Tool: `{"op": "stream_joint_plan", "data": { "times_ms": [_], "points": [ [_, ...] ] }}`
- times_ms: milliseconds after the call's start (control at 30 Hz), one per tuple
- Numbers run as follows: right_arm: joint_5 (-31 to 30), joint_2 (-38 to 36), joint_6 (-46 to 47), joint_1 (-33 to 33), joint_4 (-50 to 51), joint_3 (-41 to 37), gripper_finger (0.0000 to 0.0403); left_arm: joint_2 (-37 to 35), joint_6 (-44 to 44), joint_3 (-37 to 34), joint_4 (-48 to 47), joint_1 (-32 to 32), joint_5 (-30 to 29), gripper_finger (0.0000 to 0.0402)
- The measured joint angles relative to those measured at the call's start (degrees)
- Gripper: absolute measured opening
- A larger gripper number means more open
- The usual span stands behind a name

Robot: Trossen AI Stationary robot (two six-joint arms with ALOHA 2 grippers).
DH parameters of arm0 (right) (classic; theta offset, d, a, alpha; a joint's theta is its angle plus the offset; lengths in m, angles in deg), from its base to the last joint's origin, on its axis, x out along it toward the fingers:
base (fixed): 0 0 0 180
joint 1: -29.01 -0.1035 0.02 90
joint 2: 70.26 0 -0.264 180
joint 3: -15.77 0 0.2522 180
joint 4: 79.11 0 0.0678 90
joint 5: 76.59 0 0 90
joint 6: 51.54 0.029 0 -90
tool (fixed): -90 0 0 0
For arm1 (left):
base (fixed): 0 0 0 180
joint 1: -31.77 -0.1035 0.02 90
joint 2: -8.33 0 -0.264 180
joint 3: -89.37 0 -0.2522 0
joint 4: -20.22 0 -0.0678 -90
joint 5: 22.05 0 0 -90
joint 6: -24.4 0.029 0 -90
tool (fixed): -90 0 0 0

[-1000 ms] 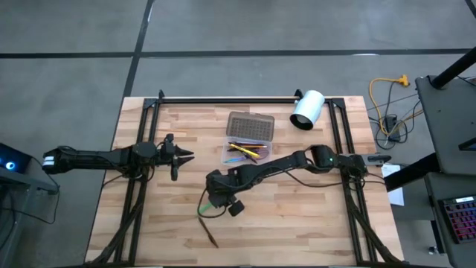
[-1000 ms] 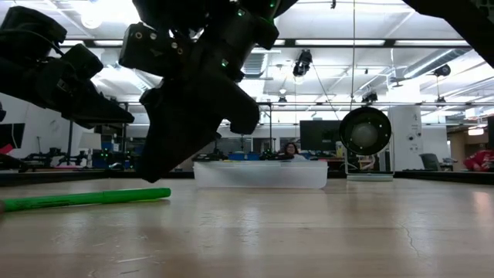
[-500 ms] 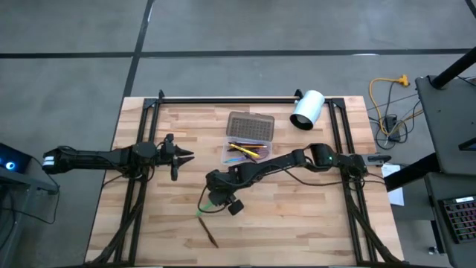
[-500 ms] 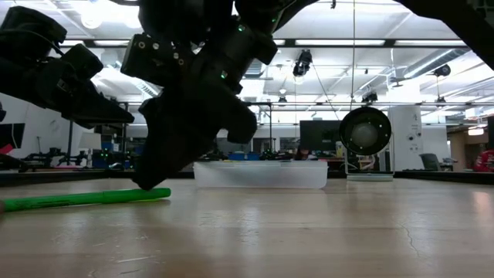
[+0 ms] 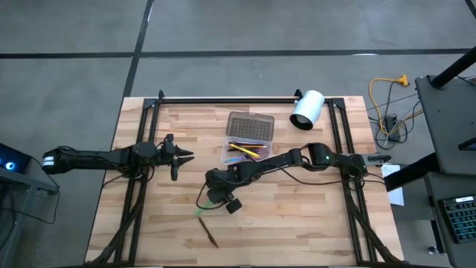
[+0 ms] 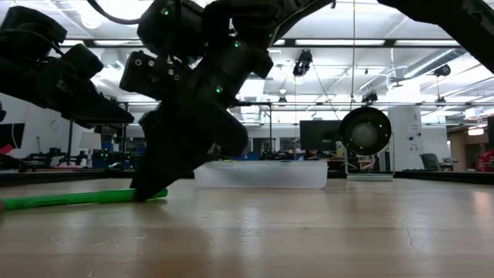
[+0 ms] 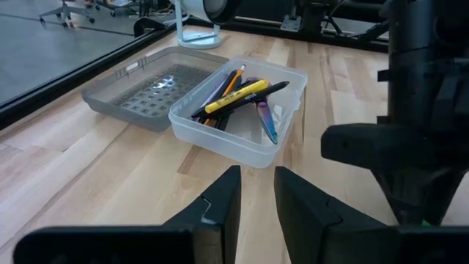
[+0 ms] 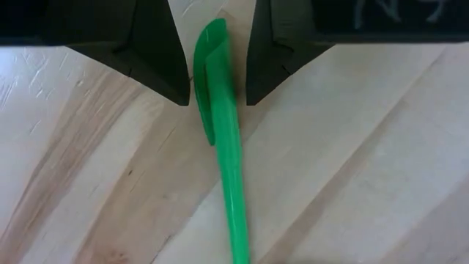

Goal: Pick & place school supplies into a supply box
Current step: Put the green pen into the supply box

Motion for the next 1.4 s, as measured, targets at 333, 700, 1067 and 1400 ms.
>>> {"op": "stream_joint_plan", "data": {
  "times_ms": [333, 700, 1067, 1400],
  "points": [
    [-0.07, 0.06, 0.19, 0.09, 0.34, 0.02, 0.0120, 0.31, -0.01, 0.00, -0.15, 0.00, 0.00, 0.0069],
    [-0.22, 0.06, 0.19, 0.09, 0.58, -0.07, 0.0093, 0.31, -0.01, 0.00, -0.22, 0.00, 0.00, 0.0069],
    [-0.26, 0.06, -0.32, 0.09, 0.68, -0.09, 0.0066, 0.31, -0.01, 0.00, -0.26, 0.00, 0.01, 0.0069],
    [-0.72, -0.67, -1.32, 0.02, 1.04, -0.20, 0.0064, 0.31, -0.01, 0.00, -0.28, -0.01, -0.01, 0.0069]
  ]
}}
